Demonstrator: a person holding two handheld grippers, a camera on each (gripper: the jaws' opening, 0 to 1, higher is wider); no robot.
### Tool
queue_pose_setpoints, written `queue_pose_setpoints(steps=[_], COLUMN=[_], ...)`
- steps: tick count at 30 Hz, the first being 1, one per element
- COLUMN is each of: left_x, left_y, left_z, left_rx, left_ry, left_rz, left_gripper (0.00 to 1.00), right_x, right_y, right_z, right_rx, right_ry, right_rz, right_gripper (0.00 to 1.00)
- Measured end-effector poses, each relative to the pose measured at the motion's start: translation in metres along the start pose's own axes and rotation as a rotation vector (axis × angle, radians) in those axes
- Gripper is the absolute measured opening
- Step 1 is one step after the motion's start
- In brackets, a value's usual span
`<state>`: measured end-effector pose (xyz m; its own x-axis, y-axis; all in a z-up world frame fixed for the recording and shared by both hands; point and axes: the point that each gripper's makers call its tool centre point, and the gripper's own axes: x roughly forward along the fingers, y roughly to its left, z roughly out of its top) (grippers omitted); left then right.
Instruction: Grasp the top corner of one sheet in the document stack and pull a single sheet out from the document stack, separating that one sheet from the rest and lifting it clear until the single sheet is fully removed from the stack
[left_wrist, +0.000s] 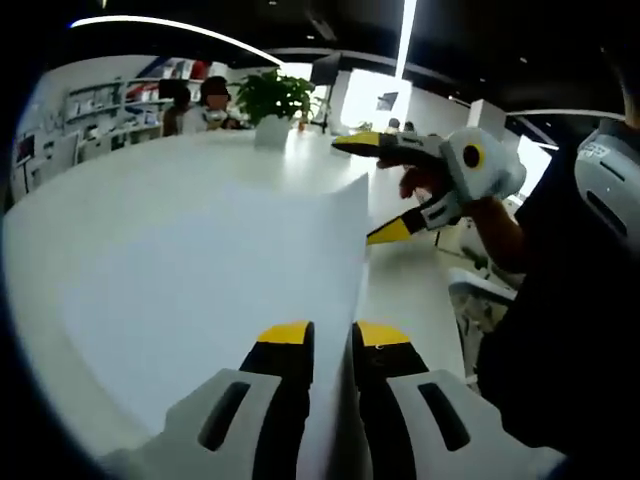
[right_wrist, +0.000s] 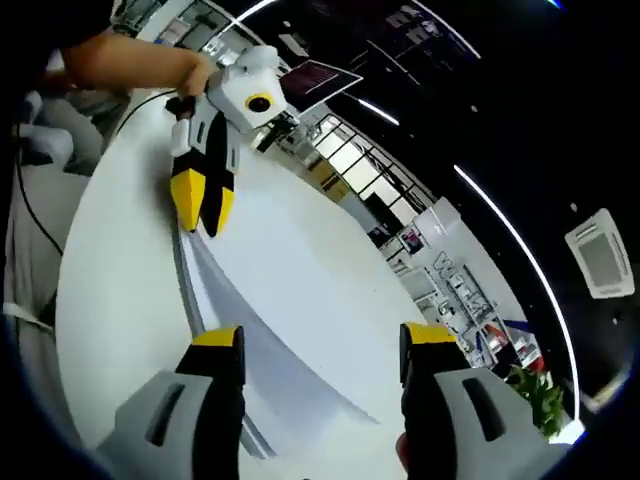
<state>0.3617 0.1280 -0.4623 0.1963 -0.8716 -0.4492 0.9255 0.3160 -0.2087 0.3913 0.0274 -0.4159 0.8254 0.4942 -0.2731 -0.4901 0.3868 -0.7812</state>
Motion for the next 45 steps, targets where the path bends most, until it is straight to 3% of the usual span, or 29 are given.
queue_pose_setpoints(steps=[5, 11, 20, 24, 38, 45], left_x=[0.0, -0.001, -0.001, -0.001, -0.001, -0.001], left_y=[0.0, -0.001, -0.001, -0.002, -0.002, -0.002], left_z=[0.0, 0.0, -0.001, -0.001, -0.001, -0.001], left_rx=[0.007, 0.007, 0.006, 0.005, 0.022, 0.03], left_ry=[-0.005, -0.005, -0.014, -0.019, -0.032, -0.043], left_rz=[0.003, 0.003, 0.0, 0.002, 0.013, 0.016], left_gripper=[0.17, 0.17, 0.17, 0.17, 0.17, 0.18], right_x=[0.01, 0.018, 0.025, 0.024, 0.025, 0.025], right_y=[0.004, 0.005, 0.028, 0.028, 0.044, 0.045], right_z=[0.001, 0.004, 0.001, 0.001, -0.004, -0.004], right_rx=[-0.125, -0.215, -0.335, -0.349, -0.372, -0.391], right_ry=[0.03, 0.045, 0.049, 0.044, 0.036, 0.044], right_rz=[-0.001, -0.015, 0.032, 0.023, 0.066, 0.05], right_gripper=[0.6, 0.57, 0.3, 0.27, 0.03, 0.02])
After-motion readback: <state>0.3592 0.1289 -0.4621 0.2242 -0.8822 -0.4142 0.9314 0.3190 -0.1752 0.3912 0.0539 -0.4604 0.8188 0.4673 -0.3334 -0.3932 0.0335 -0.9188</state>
